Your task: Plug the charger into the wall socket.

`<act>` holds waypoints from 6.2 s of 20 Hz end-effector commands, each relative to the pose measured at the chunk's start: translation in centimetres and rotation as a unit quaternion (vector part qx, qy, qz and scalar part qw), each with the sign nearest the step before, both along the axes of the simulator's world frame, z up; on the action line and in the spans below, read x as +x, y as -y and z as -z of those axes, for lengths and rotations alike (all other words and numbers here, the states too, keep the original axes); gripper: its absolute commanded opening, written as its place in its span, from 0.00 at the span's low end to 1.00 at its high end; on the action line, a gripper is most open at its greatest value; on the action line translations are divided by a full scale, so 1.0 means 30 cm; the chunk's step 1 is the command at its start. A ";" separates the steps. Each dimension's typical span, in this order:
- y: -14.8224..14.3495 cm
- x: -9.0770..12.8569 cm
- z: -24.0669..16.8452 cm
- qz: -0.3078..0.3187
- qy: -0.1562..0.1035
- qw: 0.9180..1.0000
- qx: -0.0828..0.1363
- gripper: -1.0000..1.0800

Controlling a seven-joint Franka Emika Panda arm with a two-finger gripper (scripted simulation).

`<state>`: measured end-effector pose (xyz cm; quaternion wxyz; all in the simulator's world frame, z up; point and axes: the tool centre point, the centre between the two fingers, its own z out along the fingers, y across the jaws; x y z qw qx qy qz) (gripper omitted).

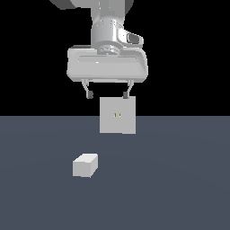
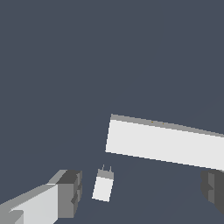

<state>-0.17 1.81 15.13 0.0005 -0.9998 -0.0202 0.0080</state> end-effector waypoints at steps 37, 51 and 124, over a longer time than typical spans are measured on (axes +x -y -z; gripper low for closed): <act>-0.100 -0.294 0.274 0.099 0.093 0.991 -0.006 0.96; -0.109 -0.308 0.299 0.106 0.099 0.989 -0.007 0.96; 0.060 -0.141 0.171 0.078 0.099 0.992 -0.004 0.00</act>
